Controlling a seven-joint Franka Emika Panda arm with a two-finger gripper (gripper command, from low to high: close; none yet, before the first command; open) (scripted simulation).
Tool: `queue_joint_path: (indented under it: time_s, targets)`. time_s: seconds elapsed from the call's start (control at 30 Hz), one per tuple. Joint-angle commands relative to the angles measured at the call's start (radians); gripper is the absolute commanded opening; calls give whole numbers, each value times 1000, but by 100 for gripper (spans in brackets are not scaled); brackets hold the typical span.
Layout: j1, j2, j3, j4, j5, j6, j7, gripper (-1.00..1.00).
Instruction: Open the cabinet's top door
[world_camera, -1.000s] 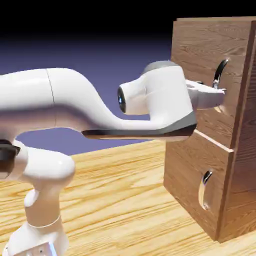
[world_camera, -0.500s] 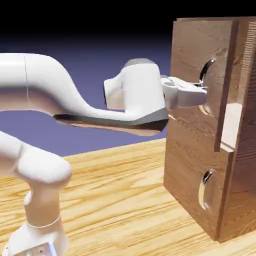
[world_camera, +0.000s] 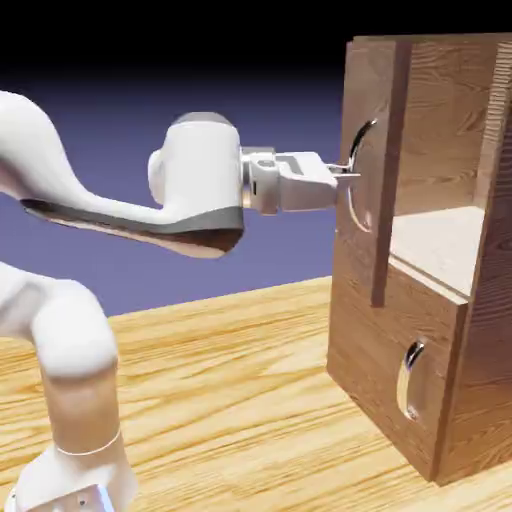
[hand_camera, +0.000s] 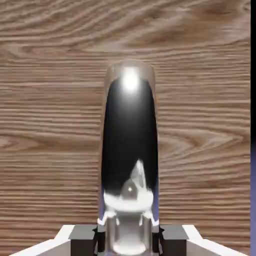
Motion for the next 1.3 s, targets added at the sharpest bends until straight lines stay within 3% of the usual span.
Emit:
queue_joint_path:
  time_s: [0.0,0.43,0.67,0.93,1.27]
  targets:
    - [-36,-8,32,-10,22,5,2,-100]
    - [-482,-193,393,-121,399,153,-85,-100]
    - [-526,-298,453,-203,704,138,-329,-100]
    - [-362,-431,537,-287,1047,-134,-590,-100]
    - [-209,-515,813,-251,1381,-569,-687,-100]
